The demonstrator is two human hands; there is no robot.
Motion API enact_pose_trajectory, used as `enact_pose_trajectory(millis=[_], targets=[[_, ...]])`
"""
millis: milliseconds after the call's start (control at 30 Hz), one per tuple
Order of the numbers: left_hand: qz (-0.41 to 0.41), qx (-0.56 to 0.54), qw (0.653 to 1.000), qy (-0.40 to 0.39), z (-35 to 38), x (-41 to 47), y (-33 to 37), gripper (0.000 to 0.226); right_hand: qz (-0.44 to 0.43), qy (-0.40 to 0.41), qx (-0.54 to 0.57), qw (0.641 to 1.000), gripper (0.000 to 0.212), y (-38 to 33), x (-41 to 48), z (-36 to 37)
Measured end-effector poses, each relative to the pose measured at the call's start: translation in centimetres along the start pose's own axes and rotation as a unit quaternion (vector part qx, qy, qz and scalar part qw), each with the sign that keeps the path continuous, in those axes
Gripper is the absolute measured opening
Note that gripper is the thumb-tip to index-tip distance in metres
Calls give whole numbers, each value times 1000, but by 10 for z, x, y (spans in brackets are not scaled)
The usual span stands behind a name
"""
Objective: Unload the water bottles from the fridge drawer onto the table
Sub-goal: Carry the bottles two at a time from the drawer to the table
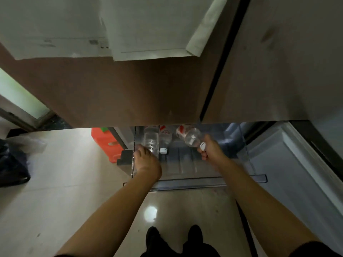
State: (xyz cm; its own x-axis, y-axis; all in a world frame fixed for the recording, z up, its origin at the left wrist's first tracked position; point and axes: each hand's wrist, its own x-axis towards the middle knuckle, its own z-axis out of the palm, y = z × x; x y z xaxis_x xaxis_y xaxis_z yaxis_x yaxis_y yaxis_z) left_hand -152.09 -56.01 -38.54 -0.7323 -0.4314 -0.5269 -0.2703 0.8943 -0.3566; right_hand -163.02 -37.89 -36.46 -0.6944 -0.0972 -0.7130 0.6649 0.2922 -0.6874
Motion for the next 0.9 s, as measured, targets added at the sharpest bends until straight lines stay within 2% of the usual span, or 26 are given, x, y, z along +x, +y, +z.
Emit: enact_pose_trajectory(millis=[167, 267, 333, 400, 500, 633, 733, 800, 900], targets=[[-10, -107, 994, -10, 6, 4, 10, 97, -20, 68, -13, 997, 35, 7, -18, -29], [24, -154, 987, -27, 12, 7, 8, 109, -18, 103, -30, 994, 39, 12, -20, -36], [71, -196, 977, -49, 20, 14, 9, 107, 1, 107, -40, 993, 43, 17, -19, -39], [112, -264, 955, -70, 24, 19, 11, 118, 7, 99, -86, 991, 45, 20, -20, -42], [131, -321, 936, -65, 27, 21, 13, 128, -46, 79, -150, 984, 49, 24, -22, -41], [102, -383, 917, -47, 26, 20, 11, 125, -103, 97, -127, 982, 44, 24, -37, -34], [41, -411, 910, -23, 15, 13, 0, 119, -151, 111, -151, 971, 48, 18, -42, -33], [9, -429, 903, 30, 7, 3, -9, 111, -180, 134, -181, 958, 46, 10, -47, -34], [-13, -429, 890, 153, -9, -13, -21, 80, -238, 149, -230, 932, 37, -6, -57, -35]])
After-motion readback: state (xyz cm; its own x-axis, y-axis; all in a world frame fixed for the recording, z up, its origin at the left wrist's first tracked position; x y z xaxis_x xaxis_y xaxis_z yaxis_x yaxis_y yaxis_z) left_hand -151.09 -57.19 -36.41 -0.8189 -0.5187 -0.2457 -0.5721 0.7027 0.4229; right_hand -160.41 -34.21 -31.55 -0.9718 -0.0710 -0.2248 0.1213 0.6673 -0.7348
